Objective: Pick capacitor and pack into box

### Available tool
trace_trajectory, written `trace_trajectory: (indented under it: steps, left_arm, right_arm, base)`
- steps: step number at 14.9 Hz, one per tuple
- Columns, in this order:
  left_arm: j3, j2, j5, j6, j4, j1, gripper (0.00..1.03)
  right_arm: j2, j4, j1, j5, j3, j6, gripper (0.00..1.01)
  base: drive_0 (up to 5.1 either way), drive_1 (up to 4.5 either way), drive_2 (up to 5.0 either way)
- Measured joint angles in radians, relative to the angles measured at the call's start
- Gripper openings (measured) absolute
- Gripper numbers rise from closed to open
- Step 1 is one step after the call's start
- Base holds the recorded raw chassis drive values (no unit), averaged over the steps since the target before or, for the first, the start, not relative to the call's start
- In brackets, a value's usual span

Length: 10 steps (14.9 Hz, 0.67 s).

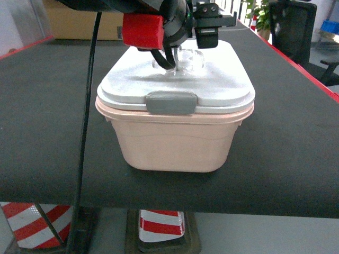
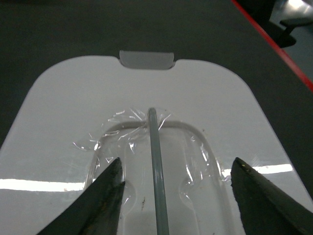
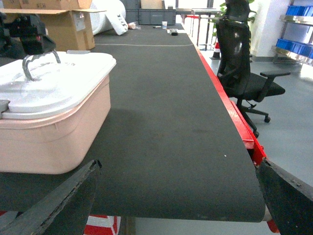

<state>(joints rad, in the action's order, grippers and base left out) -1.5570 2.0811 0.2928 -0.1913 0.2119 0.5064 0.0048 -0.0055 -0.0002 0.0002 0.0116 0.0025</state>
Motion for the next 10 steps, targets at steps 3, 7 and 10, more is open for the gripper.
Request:
trace_trajectory:
  steps: [3,7,10]
  left_arm:
    - [0.108,-0.174,-0.023,0.015,0.159,-0.014,0.96]
    - [0.359,-0.391,-0.040,0.104,0.509,-0.052,0.98]
    - [0.688,-0.575,-0.028,0.258,0.811,-0.092,0.98]
  right_arm:
    - [0.000,0.000,0.000,0.000,0.000,0.000,0.98]
    - [0.000,0.000,0.000,0.000,0.000,0.000,0.98]
    - [0.000,0.000,0.000,0.000,0.000,0.000,0.98]
  base:
    - [0.0,0.00,0.0]
    - [0.0,0.00,0.0]
    - [0.0,0.00,0.0]
